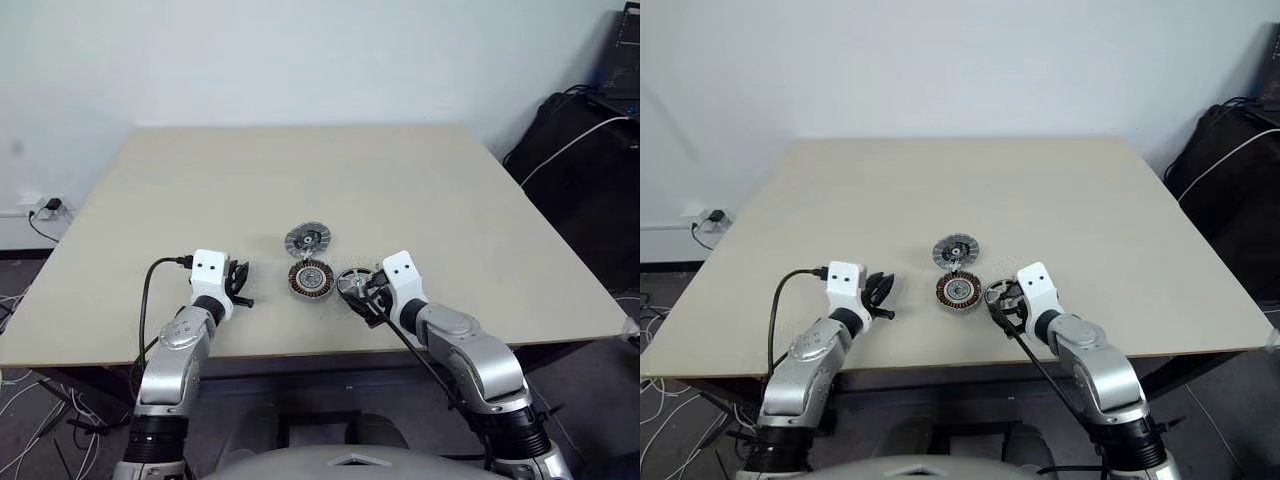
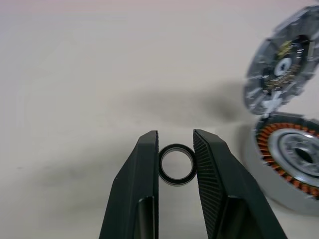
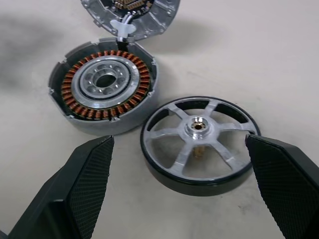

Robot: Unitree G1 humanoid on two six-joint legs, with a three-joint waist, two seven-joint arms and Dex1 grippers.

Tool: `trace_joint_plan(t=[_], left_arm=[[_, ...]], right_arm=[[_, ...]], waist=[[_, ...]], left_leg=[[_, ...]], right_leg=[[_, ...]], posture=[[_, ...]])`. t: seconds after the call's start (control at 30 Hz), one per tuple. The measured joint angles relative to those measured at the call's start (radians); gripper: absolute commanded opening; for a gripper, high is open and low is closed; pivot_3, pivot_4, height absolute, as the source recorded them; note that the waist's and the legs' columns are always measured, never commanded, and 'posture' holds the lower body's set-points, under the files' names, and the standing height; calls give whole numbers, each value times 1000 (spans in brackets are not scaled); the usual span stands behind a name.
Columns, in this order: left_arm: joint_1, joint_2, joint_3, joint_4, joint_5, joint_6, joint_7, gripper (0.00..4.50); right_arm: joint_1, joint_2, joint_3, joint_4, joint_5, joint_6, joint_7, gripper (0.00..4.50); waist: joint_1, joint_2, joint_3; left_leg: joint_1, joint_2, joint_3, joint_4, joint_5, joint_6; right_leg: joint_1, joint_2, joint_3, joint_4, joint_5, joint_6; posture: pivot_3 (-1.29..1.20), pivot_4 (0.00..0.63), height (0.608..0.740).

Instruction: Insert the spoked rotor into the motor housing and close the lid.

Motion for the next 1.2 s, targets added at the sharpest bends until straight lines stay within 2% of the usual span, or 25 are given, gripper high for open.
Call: trace_joint_plan(t=[0.47,0.67,0.97,1.2], left_arm=[[-26,5,86,50,37,-72,120,682],[-98,12,-40,82,43,-83,7,682],[-205,35,-225,156,-2,-53,-284,682],[-301,2,-266,313,58,-62,-260,682]], right_arm=[[1,5,0,0,0,0,-2,4500],[-3,11,2,10,0,-1,-3,4500],[-2,23,2,10,-3,-14,-7,4500],[6,26,2,10,-5,-16,-21,4500]], waist=[[5,-1,0],[8,-1,-1],[-1,-1,-1],[0,-1,-1]], left_leg=[[0,0,1,0,0,0],[0,0,2,0,0,0],[0,0,3,1,0,1],[0,0,2,2,0,2]], right_leg=[[0,0,0,-1,2,1],[0,0,1,-2,3,1],[1,3,1,-3,5,-2],[1,5,1,-3,4,2]], posture=[[0,0,740],[0,0,740],[0,0,740],[0,0,740]])
